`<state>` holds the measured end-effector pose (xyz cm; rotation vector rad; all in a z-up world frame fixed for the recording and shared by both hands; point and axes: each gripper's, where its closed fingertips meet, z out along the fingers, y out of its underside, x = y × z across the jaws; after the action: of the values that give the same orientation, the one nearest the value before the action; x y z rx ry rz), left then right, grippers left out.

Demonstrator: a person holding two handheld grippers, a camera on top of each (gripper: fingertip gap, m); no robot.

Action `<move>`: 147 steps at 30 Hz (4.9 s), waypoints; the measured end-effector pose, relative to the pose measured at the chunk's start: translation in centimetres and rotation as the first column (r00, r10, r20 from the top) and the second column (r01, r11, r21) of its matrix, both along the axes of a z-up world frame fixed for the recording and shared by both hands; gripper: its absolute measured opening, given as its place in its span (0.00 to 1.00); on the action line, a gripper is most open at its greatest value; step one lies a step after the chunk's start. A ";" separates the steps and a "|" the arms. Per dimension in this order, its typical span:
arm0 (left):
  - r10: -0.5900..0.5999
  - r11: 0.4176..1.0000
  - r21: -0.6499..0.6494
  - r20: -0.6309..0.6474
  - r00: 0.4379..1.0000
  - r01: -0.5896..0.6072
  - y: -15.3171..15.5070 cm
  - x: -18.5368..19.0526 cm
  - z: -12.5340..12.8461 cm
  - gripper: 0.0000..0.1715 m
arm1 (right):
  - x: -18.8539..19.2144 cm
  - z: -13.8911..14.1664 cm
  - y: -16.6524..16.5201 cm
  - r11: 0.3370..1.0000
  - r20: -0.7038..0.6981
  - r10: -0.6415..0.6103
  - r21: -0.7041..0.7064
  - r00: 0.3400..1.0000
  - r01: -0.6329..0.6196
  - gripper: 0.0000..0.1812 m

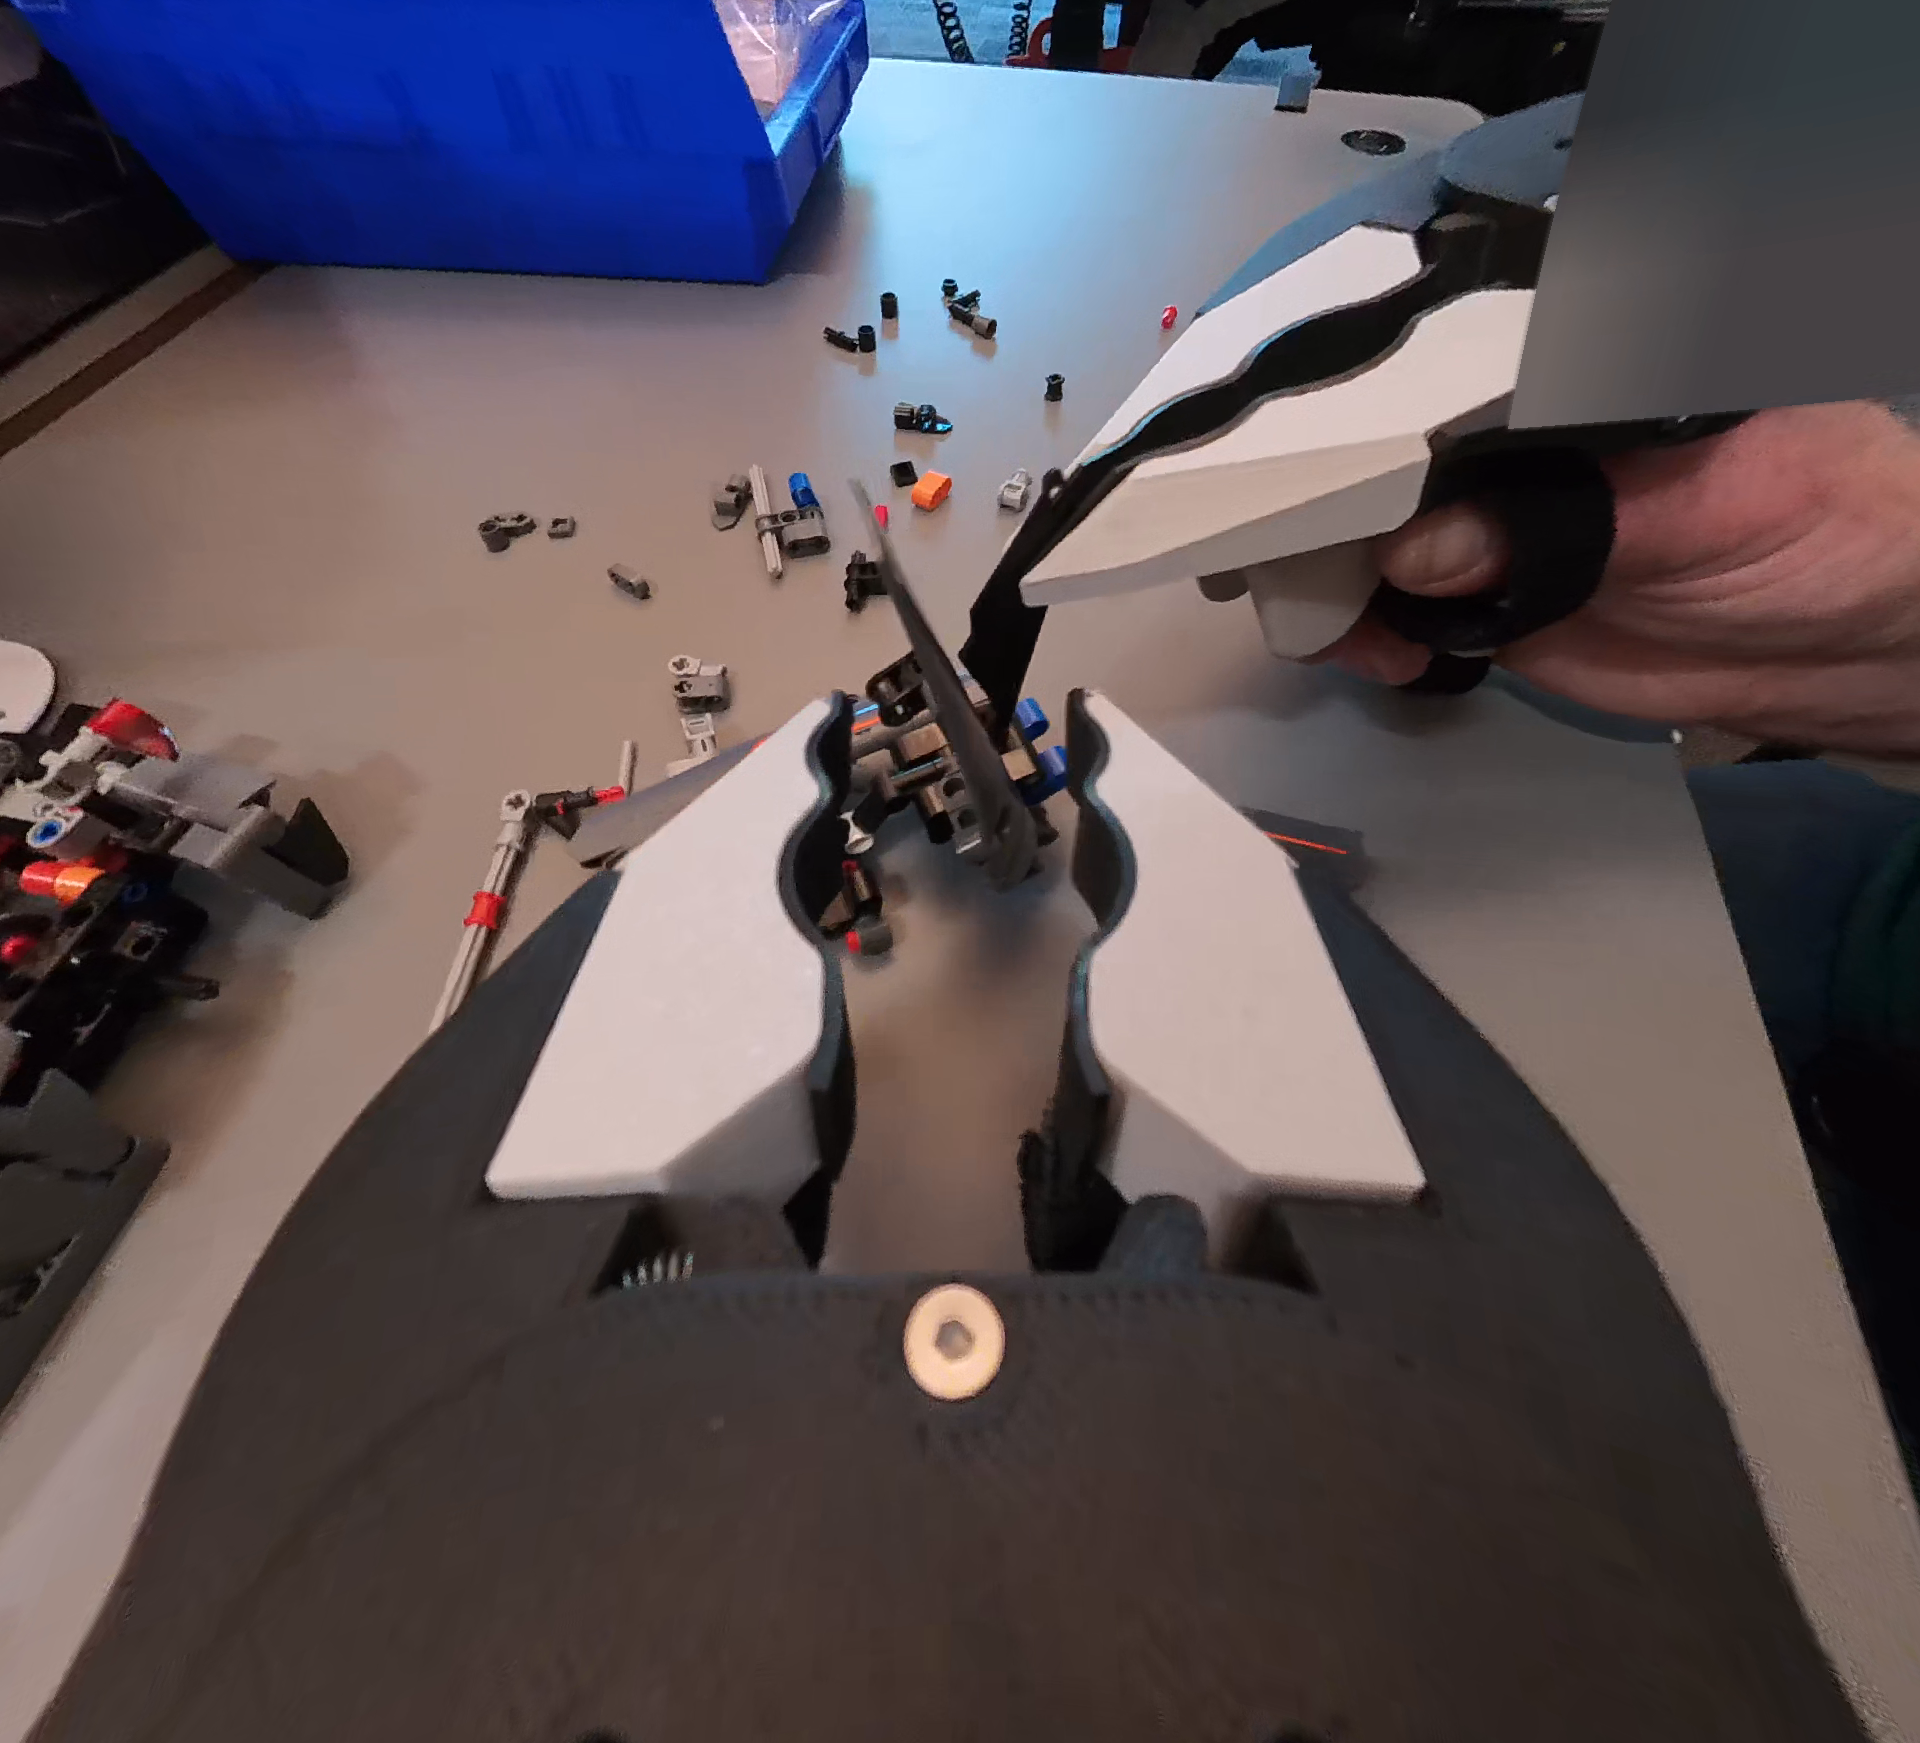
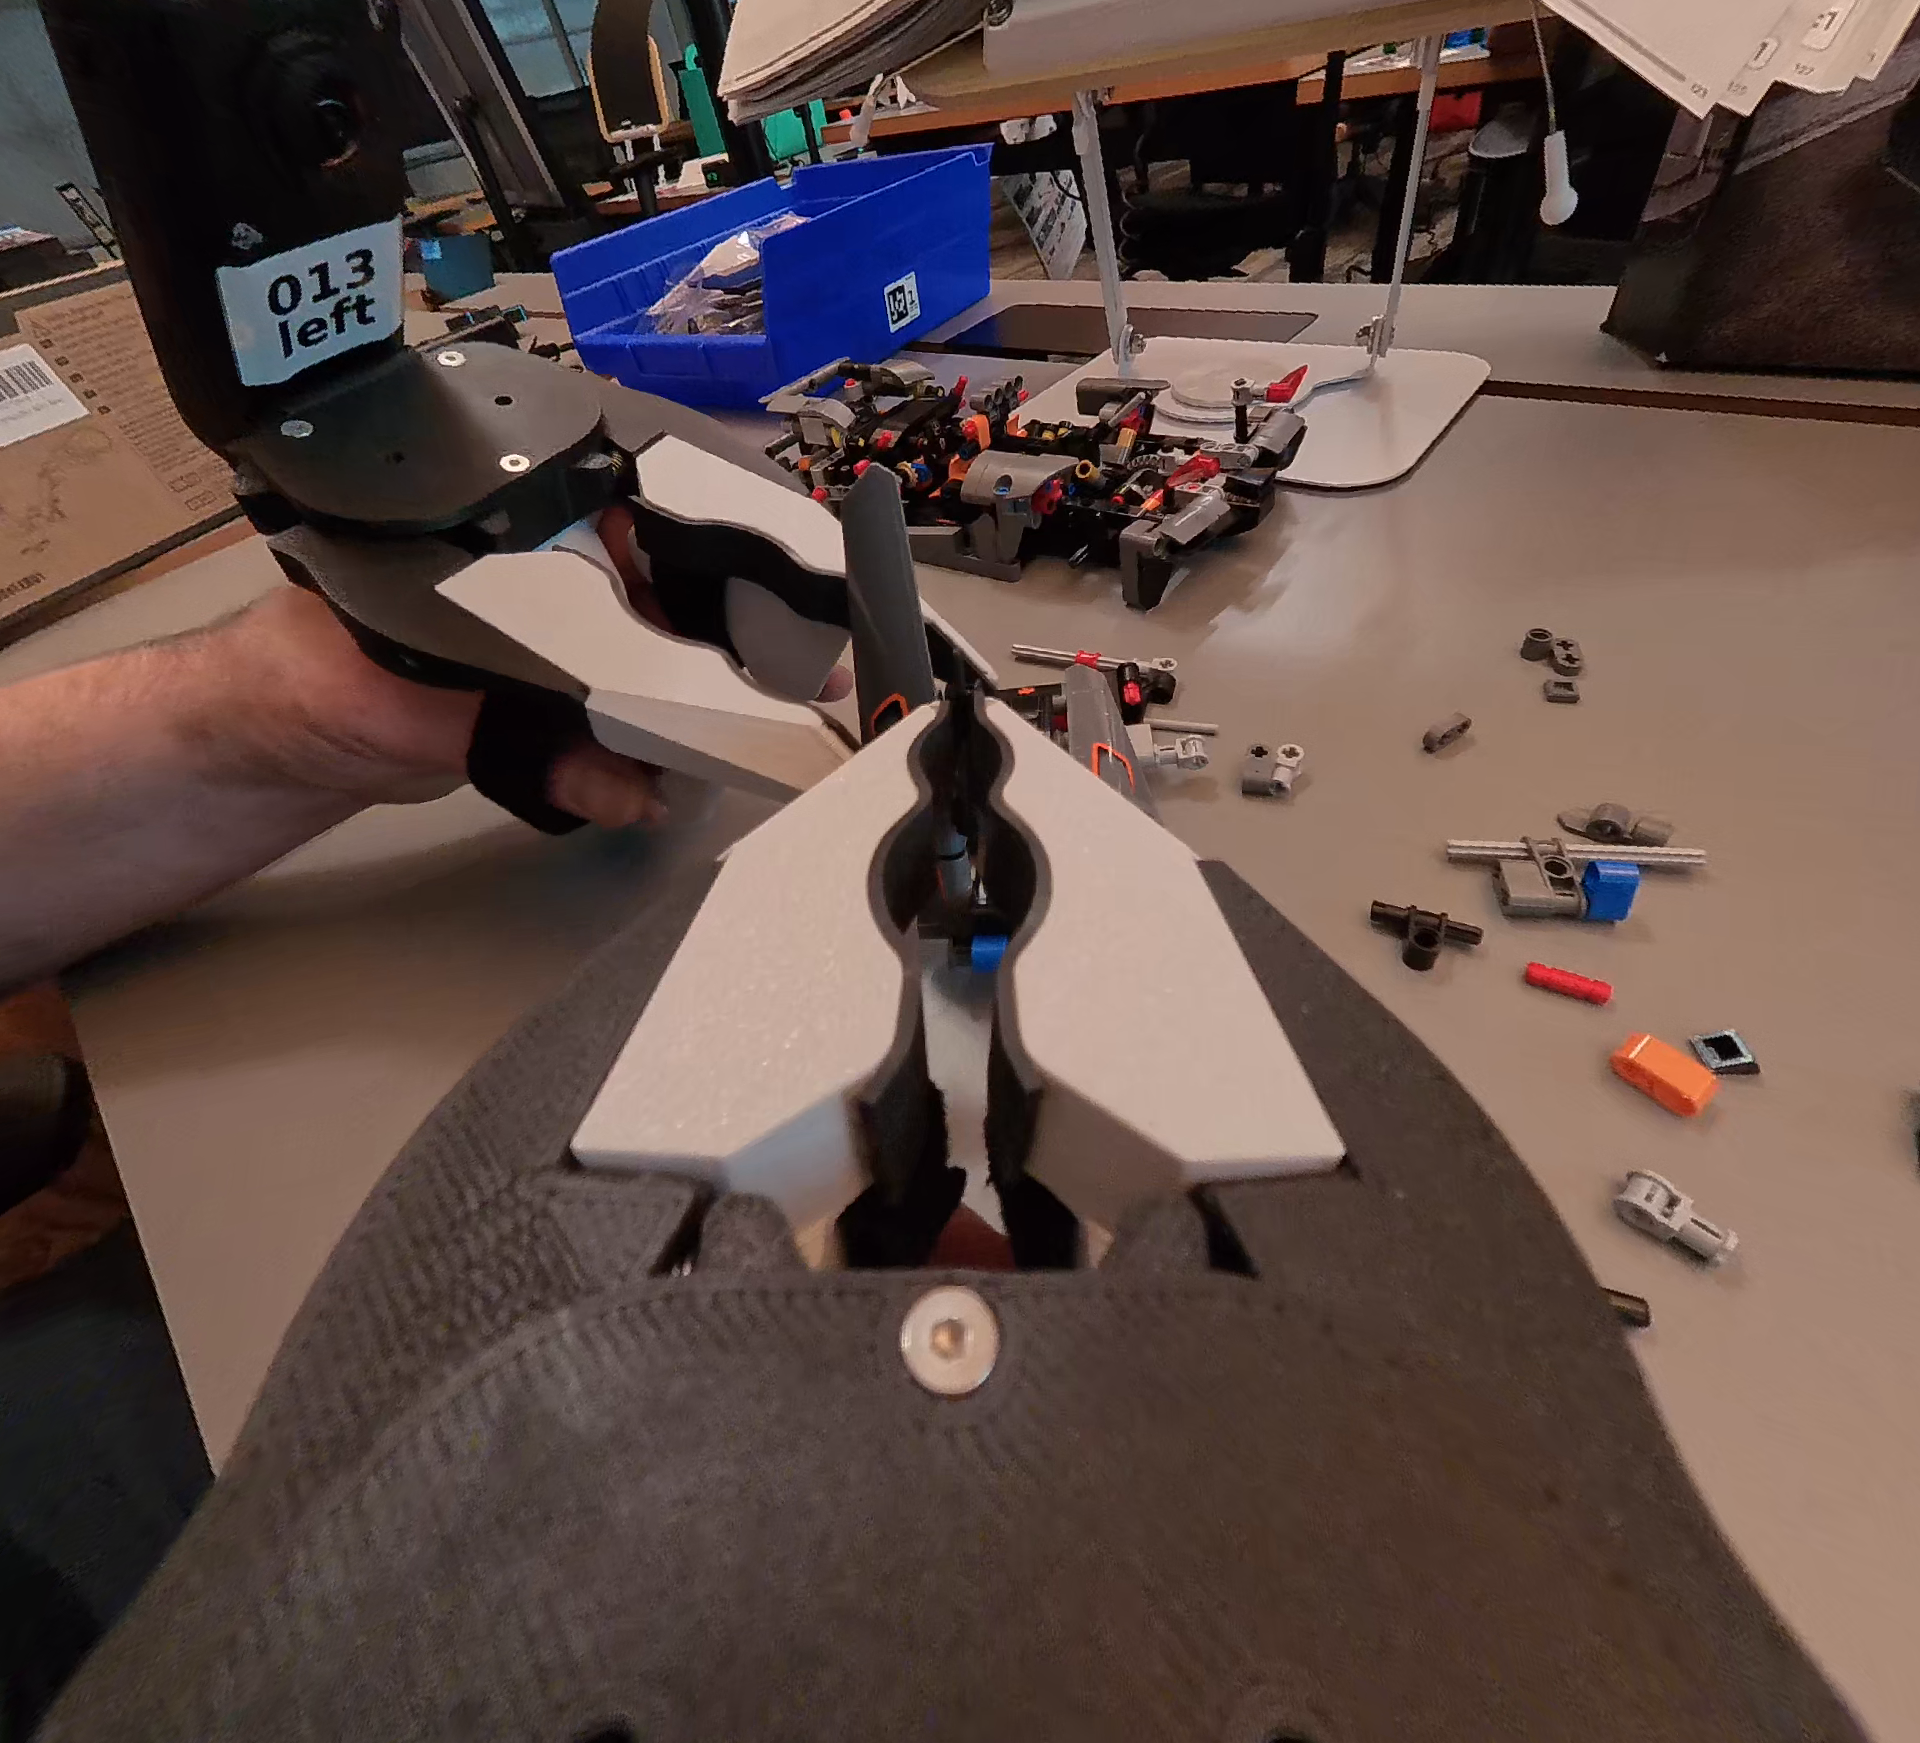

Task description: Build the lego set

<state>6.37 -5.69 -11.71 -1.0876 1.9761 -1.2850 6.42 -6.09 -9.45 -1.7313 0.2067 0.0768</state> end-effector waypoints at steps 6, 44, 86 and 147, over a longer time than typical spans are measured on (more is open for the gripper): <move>-0.001 1.000 0.009 0.014 1.000 0.001 -0.1 0.1 0.2 0.16 | 0.0 0.0 0.0 1.000 -0.002 0.000 0.003 1.000 0.000 0.00; 0.074 0.947 -0.306 -0.076 0.994 -0.094 0.5 2.4 2.2 0.03 | 2.2 3.0 -0.4 0.996 -0.025 0.003 0.093 1.000 -0.001 0.00; -0.067 0.980 -0.191 -0.085 0.994 0.050 -1.2 3.1 0.9 0.03 | 3.1 0.9 -1.9 0.998 -0.097 0.048 0.041 0.994 -0.045 0.00; 0.265 0.869 -0.406 -0.101 0.959 -0.282 -0.2 10.8 3.5 0.04 | 10.0 2.7 -0.5 0.993 -0.105 -0.084 0.077 0.991 0.093 0.00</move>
<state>17.20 -5.90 -8.25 -1.5464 1.5306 -1.5727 16.47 -6.56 -6.71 -1.6360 0.3506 0.1068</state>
